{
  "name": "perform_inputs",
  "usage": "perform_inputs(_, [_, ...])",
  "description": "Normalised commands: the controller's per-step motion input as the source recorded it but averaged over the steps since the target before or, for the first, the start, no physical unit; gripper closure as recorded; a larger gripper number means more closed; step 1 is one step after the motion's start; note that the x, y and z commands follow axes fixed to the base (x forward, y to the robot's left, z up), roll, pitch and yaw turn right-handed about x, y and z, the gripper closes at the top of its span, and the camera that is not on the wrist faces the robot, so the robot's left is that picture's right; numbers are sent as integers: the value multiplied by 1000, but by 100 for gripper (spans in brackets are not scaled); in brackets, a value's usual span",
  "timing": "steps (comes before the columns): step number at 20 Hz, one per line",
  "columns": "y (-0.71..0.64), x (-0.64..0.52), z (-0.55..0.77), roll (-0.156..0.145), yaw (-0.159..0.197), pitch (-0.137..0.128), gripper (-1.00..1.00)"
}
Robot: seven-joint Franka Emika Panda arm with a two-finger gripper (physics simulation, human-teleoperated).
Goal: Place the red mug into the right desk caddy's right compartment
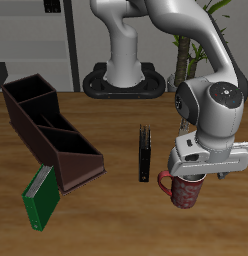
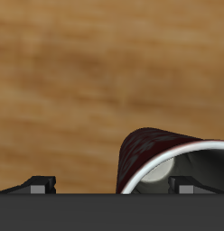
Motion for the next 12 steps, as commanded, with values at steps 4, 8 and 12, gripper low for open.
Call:
perform_inputs(4, [-126, 1, -35, -9, -27, 19, 100])
perform_inputs(8, [-134, 28, 123, -9, 7, -10, 100])
perform_inputs(12, [-126, 24, 274, -20, 15, -34, 100])
